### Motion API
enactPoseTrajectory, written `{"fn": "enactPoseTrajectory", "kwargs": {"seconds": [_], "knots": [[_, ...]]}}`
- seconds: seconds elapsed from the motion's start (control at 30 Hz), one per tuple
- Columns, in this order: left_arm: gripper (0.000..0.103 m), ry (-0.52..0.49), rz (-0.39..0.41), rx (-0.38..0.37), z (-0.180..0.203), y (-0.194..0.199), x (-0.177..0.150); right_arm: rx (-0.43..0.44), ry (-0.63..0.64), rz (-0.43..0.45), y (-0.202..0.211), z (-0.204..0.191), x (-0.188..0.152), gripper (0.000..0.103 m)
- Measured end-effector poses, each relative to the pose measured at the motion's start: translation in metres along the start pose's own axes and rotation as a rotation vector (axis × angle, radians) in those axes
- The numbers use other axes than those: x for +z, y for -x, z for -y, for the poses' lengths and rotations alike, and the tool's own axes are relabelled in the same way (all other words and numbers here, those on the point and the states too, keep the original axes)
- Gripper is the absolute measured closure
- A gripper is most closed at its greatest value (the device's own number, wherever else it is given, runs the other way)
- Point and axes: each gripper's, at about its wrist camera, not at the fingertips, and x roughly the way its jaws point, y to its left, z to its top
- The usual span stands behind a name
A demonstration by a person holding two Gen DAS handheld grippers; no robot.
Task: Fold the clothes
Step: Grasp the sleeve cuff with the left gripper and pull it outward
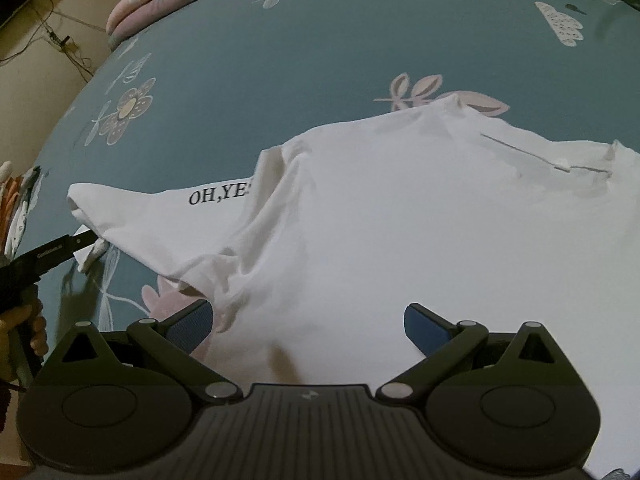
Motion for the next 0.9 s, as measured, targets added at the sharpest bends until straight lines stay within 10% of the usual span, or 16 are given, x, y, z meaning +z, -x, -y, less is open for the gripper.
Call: {"fn": "enactPoseTrajectory", "kwargs": {"seconds": [0.1,0.63,0.9], "knots": [[0.100,-0.049,0.012,0.033,0.006,0.008,0.010,0.003,0.012,0.001,0.000,-0.006,0.003,0.000],[0.103,-0.161,0.087,0.214,-0.045,0.053,0.080,-0.003,0.016,-0.001,-0.003,0.001,0.014,0.000],[0.085,-0.124,-0.008,0.095,-0.053,0.039,0.084,0.004,0.044,-0.012,-0.004,0.000,0.014,0.000]]}}
